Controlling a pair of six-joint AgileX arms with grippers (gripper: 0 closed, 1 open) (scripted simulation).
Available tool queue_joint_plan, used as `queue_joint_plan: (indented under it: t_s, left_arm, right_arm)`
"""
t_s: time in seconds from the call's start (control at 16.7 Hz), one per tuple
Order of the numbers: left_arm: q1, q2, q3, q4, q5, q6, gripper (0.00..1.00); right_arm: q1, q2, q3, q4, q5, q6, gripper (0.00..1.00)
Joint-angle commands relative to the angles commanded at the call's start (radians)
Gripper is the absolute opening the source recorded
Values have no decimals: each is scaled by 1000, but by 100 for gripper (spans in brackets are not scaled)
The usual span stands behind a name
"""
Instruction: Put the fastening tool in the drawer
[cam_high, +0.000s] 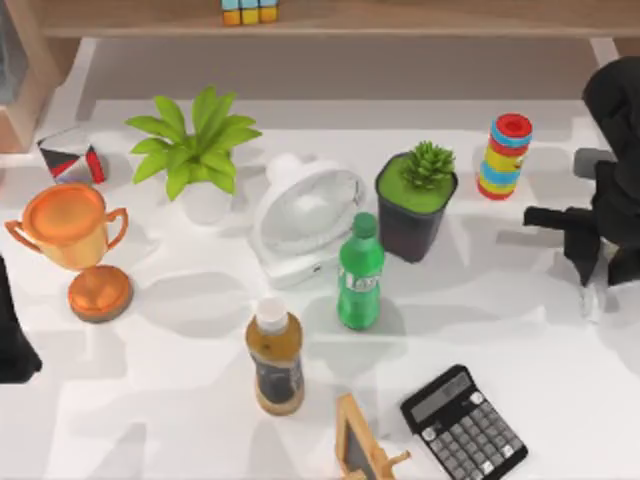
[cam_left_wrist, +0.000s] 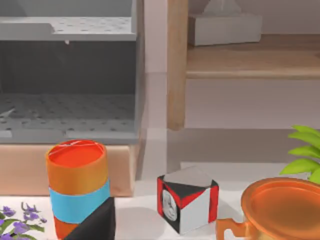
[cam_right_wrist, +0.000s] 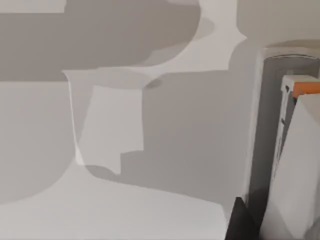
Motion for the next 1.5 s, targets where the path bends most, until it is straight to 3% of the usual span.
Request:
queue_joint_plan:
  t_s: [0.96, 1.2, 1.5]
  left_arm:
    - [0, 0, 0, 0, 0, 0, 100]
    - [0, 0, 0, 0, 0, 0, 100]
    - [0, 0, 0, 0, 0, 0, 100]
  right_arm:
    - [-4, -57, 90, -130, -25, -14, 0]
    - [-77, -122, 251, -246, -87, -78, 0]
    - [-283, -65, 613, -351, -119, -258, 0]
